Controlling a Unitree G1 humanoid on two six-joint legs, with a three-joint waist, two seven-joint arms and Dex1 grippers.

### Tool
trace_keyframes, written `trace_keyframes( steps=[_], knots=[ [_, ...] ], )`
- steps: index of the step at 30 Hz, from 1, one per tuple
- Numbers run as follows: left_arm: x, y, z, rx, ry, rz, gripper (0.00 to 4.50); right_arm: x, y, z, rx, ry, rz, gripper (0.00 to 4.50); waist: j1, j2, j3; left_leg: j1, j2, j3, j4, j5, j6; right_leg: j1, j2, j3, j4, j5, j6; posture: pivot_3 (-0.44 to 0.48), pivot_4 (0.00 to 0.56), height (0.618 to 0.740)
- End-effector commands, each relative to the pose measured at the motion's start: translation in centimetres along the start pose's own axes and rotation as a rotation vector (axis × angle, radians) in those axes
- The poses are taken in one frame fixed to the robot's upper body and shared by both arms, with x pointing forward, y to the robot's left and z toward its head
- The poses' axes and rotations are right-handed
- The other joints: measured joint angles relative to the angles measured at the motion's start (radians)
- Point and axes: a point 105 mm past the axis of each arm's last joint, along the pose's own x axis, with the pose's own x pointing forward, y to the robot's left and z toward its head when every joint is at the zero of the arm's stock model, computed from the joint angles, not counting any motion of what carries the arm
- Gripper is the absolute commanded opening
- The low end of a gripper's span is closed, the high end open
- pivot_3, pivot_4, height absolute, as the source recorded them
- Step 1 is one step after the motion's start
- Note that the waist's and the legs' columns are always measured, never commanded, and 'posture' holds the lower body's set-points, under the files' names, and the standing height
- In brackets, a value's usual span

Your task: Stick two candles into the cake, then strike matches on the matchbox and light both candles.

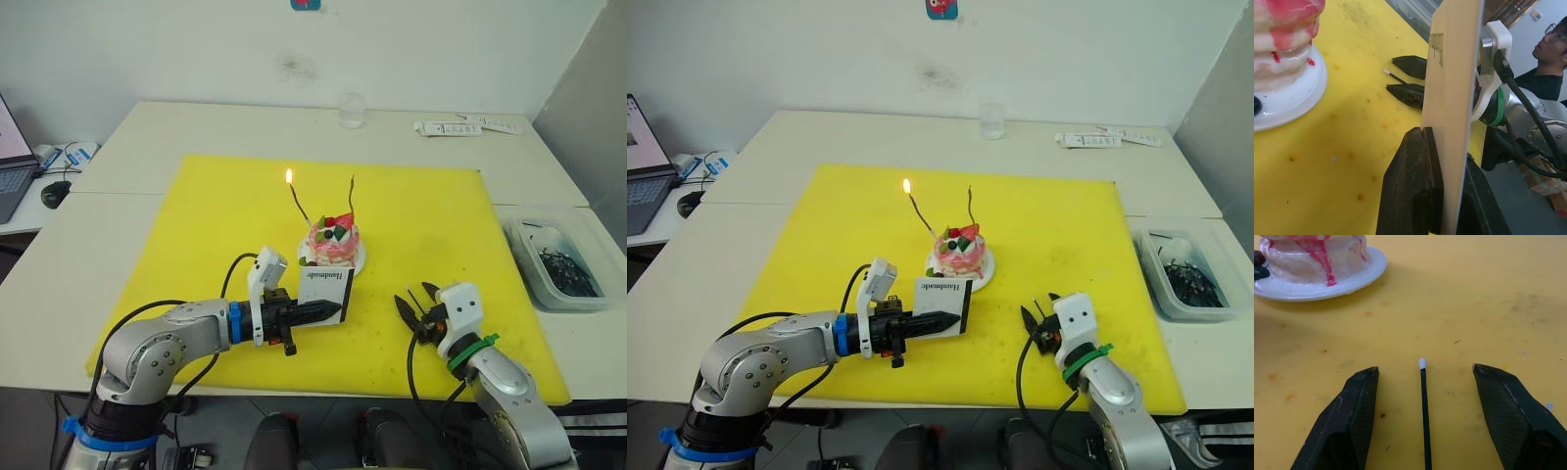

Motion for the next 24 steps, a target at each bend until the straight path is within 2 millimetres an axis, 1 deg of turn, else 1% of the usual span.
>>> trace_keyframes(
  steps=[1,6,8,11,12,13,16,24],
  knots=[
    [-0.11,-0.48,0.48,0.027,-0.018,-0.015,0.0,-0.32,-0.6,-0.67,0.006,0.024,-0.039,3.17,0.0,0.0,0.0,0.0,0.0,0.0,0.0,0.0,0.0,0.0,0.0,0.0,0.0,0.0,0.0,0.0,0.15,0.74],
    [-0.09,-0.51,0.46,0.026,-0.021,-0.015,0.0,-0.51,-0.6,-1.1,0.001,0.041,-0.056,3.17,0.001,-0.001,0.0,0.0,0.0,0.0,0.0,0.0,0.0,0.0,0.0,0.0,0.0,0.0,0.0,0.0,0.15,0.74],
    [-0.09,-0.49,0.44,0.025,-0.021,-0.014,0.0,-0.55,-0.55,-1.2,0.001,0.045,-0.059,2.81,0.001,-0.001,-0.001,0.0,0.0,0.0,0.0,0.0,0.0,0.0,0.0,0.0,0.0,0.0,0.0,0.0,0.15,0.74],
    [-0.09,-0.47,0.42,0.024,-0.021,-0.014,0.0,-0.54,-0.55,-1.35,-0.005,0.055,-0.067,1.88,0.001,-0.001,-0.001,0.0,0.0,0.0,0.0,0.0,0.0,0.0,-0.001,0.0,0.0,0.0,0.0,0.0,0.15,0.74],
    [-0.09,-0.47,0.42,0.024,-0.021,-0.014,0.0,-0.54,-0.54,-1.35,-0.006,0.056,-0.067,1.44,0.001,-0.001,-0.001,0.0,0.0,0.0,0.0,0.0,0.0,0.0,-0.001,0.0,0.0,0.0,0.0,0.0,0.15,0.74],
    [-0.08,-0.47,0.39,0.024,-0.021,-0.014,0.0,-0.56,-0.52,-1.33,-0.004,0.057,-0.068,1.14,0.001,-0.002,-0.001,0.0,0.0,0.0,0.0,0.0,0.0,0.0,-0.001,0.0,0.0,0.0,0.0,0.0,0.15,0.74],
    [-0.07,-0.44,0.29,0.023,-0.019,-0.013,0.0,-0.65,-0.43,-1.28,-0.001,0.059,-0.065,0.04,0.001,-0.002,-0.002,0.0,0.0,0.0,0.0,0.0,0.0,0.0,-0.001,0.0,0.0,0.0,0.0,0.0,0.15,0.74],
    [0.0,-0.41,0.17,0.017,-0.025,-0.008,0.0,-0.86,-0.26,-0.83,0.005,0.047,-0.051,0.04,0.002,-0.002,-0.002,0.0,0.0,0.0,0.0,0.0,0.0,0.0,-0.001,0.0,0.0,0.0,0.0,0.0,0.15,0.74]
  ],
)
